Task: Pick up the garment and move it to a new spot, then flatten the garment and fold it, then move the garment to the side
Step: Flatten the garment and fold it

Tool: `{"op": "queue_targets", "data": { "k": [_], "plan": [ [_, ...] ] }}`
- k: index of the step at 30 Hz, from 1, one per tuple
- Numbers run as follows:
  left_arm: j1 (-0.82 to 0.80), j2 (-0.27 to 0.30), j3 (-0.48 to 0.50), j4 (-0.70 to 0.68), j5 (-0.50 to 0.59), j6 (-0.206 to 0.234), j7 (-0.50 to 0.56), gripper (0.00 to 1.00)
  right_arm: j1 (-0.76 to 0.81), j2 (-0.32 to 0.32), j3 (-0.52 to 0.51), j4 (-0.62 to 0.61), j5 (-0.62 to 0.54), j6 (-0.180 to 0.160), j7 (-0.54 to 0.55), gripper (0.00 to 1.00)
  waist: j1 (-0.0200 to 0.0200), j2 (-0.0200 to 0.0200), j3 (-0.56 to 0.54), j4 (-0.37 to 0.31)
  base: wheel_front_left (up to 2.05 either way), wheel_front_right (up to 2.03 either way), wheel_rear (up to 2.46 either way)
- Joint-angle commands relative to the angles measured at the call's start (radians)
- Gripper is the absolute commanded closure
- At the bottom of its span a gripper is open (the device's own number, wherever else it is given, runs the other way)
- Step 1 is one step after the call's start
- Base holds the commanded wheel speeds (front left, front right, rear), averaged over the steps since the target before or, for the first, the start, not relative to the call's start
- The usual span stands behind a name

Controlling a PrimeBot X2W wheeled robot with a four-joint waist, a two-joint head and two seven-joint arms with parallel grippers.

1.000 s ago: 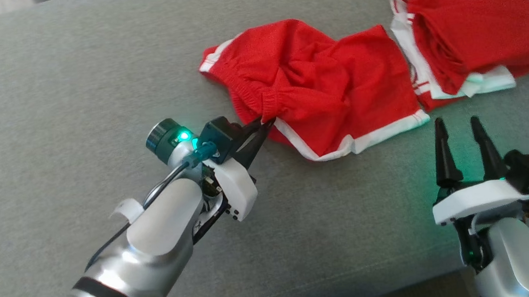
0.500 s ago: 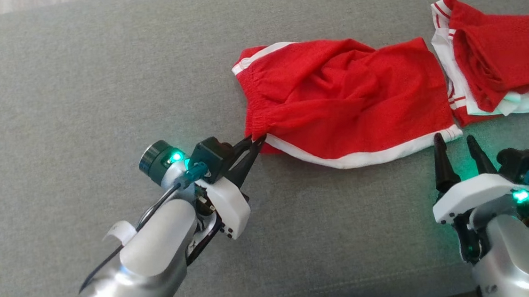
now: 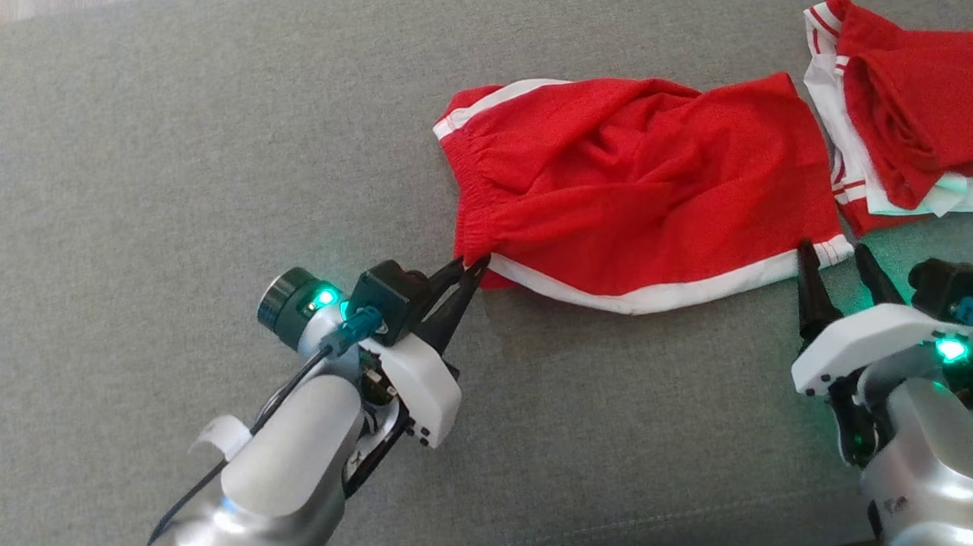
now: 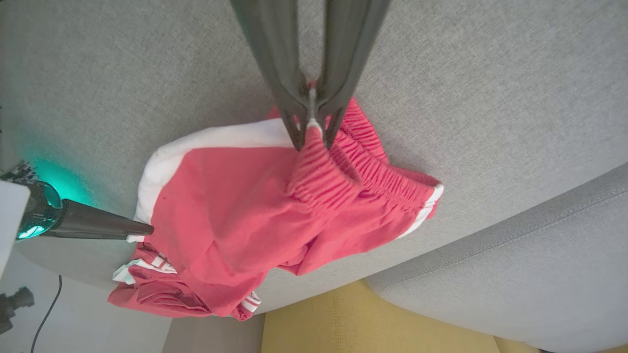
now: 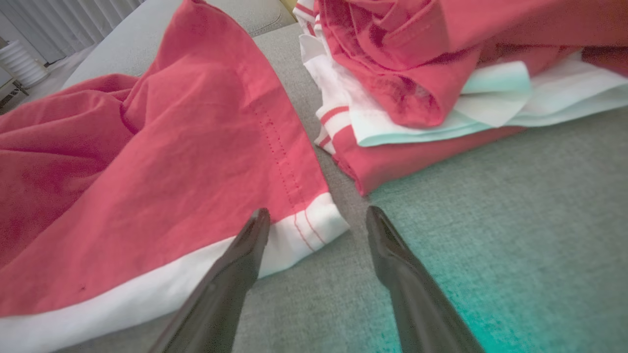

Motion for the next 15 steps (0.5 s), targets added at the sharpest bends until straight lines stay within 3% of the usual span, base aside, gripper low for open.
{"op": "queue_targets", "data": {
  "k": [1,2,3,8,15],
  "plan": [
    [-0.034,0.023,0.042,-0.03,-0.006,0.007,-0.013,1.0,-0.03,-0.003,0.025,-0.013,-0.005,-0.001,-0.009,0.14,0.0,0.0,0.001,0.0,0.0,0.0,0.0],
    [-0.036,0.023,0.043,-0.03,-0.007,0.008,-0.013,1.0,-0.035,-0.003,0.027,-0.006,-0.004,-0.001,-0.01,0.63,0.0,0.0,0.002,0.0,0.0,0.0,0.0],
    [-0.037,0.024,0.043,-0.029,-0.008,0.008,-0.013,1.0,-0.039,-0.003,0.034,-0.002,-0.006,-0.001,-0.013,1.0,0.0,0.0,0.002,0.001,0.0,0.0,0.0],
    [-0.034,0.044,0.061,-0.031,-0.02,0.018,-0.013,1.0,-0.058,-0.003,0.071,-0.066,-0.014,-0.001,-0.047,1.0,0.0,0.0,-0.014,-0.002,0.0,0.0,0.0],
    [-0.067,0.107,0.124,-0.09,-0.047,0.034,-0.011,1.0,-0.079,-0.003,0.113,-0.311,-0.017,-0.001,-0.061,1.0,0.0,0.0,-0.068,-0.008,0.0,0.0,0.0]
  ]
}}
